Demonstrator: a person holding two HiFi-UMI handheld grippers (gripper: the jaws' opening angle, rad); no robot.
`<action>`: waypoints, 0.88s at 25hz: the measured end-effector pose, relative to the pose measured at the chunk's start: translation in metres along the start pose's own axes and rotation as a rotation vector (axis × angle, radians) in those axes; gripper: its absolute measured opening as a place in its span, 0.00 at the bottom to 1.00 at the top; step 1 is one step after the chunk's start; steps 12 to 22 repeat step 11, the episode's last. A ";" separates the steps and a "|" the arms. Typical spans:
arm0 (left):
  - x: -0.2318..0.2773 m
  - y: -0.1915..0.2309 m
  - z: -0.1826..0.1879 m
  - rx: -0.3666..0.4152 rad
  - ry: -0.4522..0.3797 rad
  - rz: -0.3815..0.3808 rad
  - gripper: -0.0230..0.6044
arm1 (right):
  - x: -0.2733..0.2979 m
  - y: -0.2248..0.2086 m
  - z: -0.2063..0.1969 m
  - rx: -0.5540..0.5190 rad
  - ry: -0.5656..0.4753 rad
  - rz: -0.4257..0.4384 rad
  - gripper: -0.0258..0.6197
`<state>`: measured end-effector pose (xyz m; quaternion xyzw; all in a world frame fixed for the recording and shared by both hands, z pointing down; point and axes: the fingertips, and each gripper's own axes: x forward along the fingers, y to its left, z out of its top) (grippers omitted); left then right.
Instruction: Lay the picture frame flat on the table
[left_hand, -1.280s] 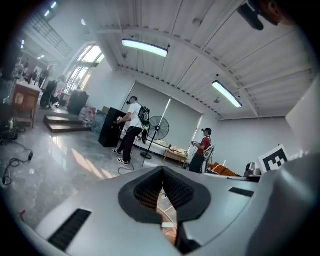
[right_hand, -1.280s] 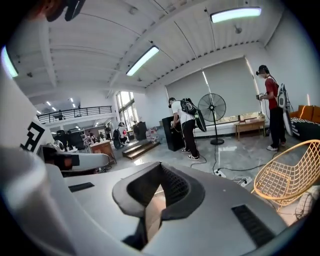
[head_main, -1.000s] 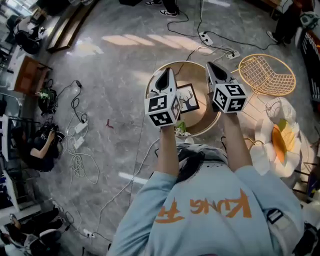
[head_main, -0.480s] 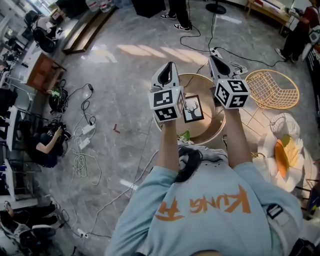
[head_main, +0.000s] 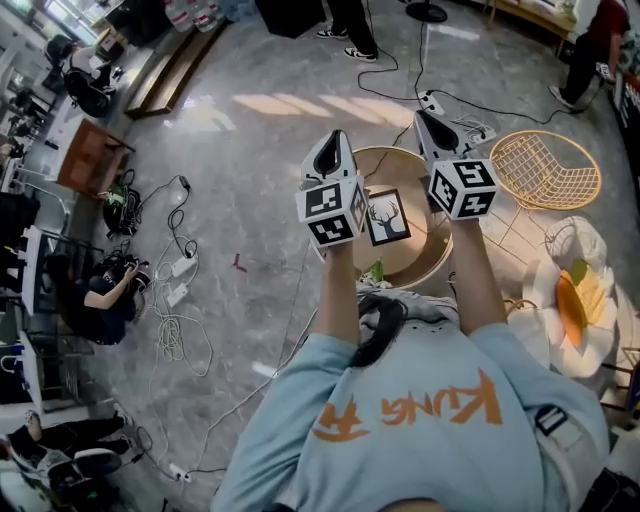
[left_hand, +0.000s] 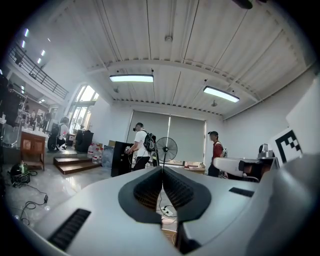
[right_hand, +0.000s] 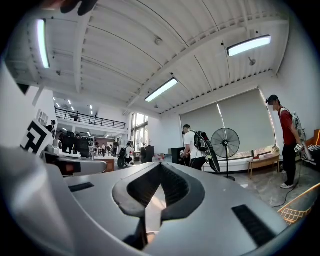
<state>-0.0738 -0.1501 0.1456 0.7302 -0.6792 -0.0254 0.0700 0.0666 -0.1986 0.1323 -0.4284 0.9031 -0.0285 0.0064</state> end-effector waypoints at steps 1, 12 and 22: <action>0.001 -0.002 -0.001 0.001 -0.001 -0.004 0.07 | 0.000 -0.001 0.002 -0.006 -0.007 0.000 0.04; 0.002 -0.018 0.001 0.065 0.003 -0.075 0.07 | 0.004 0.006 0.008 -0.012 -0.031 0.008 0.04; 0.002 -0.018 0.001 0.065 0.003 -0.075 0.07 | 0.004 0.006 0.008 -0.012 -0.031 0.008 0.04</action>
